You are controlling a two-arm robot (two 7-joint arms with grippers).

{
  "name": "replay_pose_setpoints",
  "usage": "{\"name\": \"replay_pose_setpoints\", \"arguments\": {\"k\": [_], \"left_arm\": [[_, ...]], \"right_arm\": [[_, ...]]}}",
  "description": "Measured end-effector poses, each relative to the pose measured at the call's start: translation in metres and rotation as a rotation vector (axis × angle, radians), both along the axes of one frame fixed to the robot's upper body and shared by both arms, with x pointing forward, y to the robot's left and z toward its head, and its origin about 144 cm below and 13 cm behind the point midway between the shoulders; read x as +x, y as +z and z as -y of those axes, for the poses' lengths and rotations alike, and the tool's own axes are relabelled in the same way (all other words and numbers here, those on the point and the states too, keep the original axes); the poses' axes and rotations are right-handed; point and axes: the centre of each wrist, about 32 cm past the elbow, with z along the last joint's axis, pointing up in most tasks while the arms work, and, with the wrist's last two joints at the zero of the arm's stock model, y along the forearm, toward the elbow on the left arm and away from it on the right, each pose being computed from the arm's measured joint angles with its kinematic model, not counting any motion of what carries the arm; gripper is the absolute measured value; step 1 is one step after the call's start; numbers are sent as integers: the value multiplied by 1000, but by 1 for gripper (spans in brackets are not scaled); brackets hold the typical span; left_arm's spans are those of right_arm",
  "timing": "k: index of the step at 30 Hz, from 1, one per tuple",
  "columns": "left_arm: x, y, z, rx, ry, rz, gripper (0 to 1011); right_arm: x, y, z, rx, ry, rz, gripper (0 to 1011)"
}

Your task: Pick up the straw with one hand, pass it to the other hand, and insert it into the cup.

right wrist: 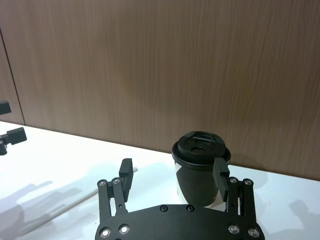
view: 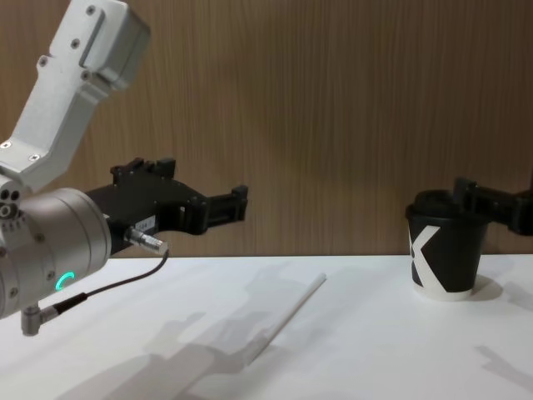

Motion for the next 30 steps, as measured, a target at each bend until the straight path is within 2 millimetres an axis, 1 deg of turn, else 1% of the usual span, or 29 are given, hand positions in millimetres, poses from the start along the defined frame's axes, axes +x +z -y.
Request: {"name": "replay_pose_setpoints", "arguments": {"k": [9, 20, 30], "left_arm": [[3, 3, 3, 22, -13, -73, 1003], [5, 10, 6, 29, -5, -217, 1003], [5, 14, 2, 45, -41, -319, 1003]], "right_arm": [[0, 0, 0, 0, 0, 0, 1001], [0, 0, 0, 0, 0, 0, 1001], [0, 0, 0, 0, 0, 0, 1001]]}}
